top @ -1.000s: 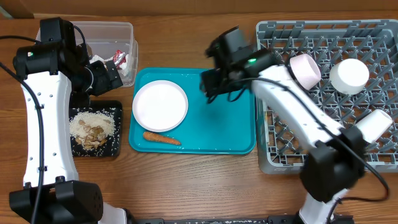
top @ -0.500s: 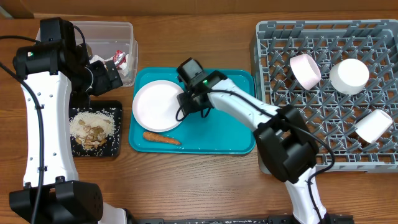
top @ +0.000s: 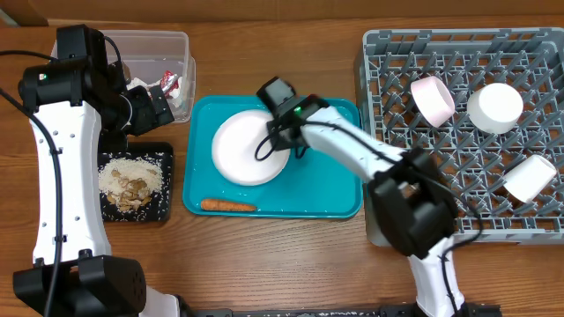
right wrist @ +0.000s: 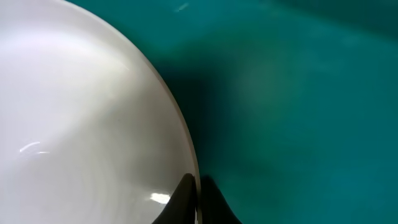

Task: Sort waste into correct bins and load items into the dishwasher
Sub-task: 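Lift the pink plate and carry it into the rack, then stand the plate upright in the rack and release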

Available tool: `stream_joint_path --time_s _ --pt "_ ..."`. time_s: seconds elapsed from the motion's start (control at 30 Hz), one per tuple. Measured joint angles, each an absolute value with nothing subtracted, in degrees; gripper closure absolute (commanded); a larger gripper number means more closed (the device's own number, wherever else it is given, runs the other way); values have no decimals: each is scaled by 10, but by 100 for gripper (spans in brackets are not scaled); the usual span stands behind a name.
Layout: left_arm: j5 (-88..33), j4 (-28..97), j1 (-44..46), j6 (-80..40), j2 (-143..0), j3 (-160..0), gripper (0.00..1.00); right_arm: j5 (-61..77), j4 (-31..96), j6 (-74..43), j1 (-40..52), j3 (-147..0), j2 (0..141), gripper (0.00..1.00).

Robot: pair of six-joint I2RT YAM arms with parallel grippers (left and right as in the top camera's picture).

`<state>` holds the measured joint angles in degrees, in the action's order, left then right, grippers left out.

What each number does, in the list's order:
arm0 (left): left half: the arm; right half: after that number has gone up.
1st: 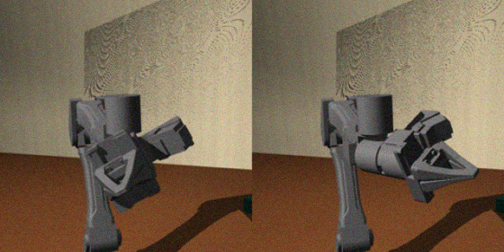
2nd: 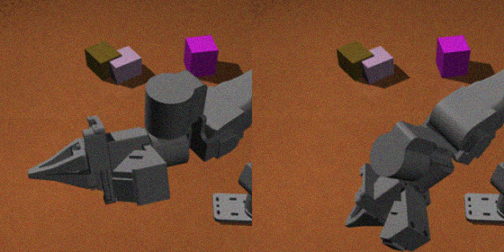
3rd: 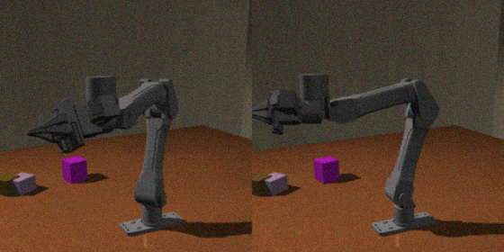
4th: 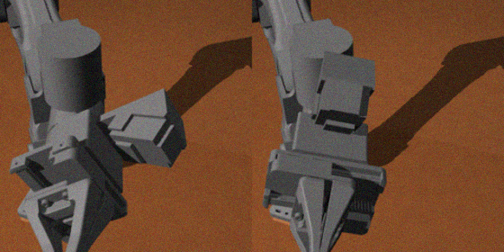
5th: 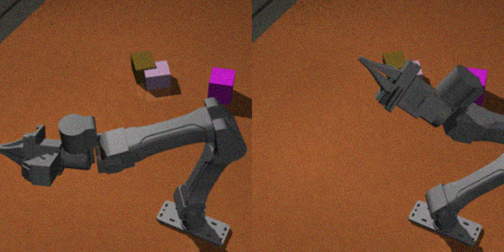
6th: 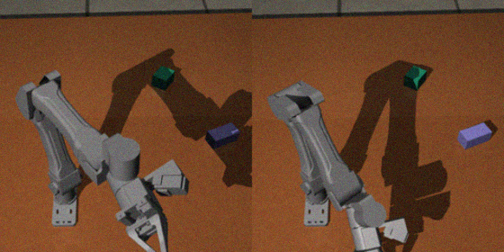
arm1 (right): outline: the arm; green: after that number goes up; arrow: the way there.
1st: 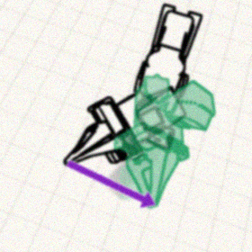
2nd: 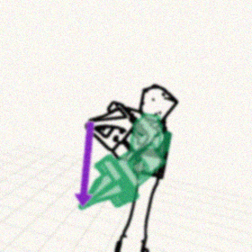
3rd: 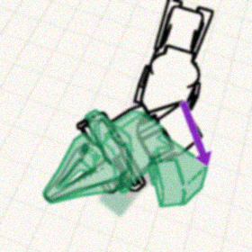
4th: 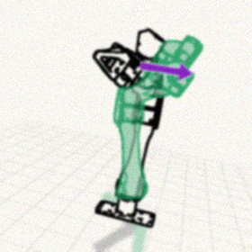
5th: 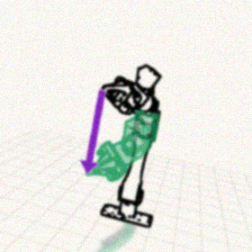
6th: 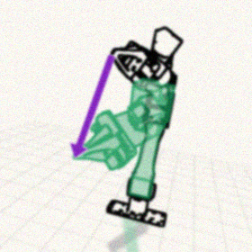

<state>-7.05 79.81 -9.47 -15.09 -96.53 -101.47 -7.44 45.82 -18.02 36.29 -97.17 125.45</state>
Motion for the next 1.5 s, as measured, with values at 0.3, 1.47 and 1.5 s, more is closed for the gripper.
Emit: stream_joint_path --time_s 0.3,1.47,1.5 --pt "-70 797 -95 -151 -965 -1015 2 -272 487 -141 275 -971 1059 96" --pt "-70 797 -95 -151 -965 -1015 2 -753 553 -274 196 -825 1026 96" --pt "-70 797 -95 -151 -965 -1015 2 -756 550 -273 196 -824 1026 96"
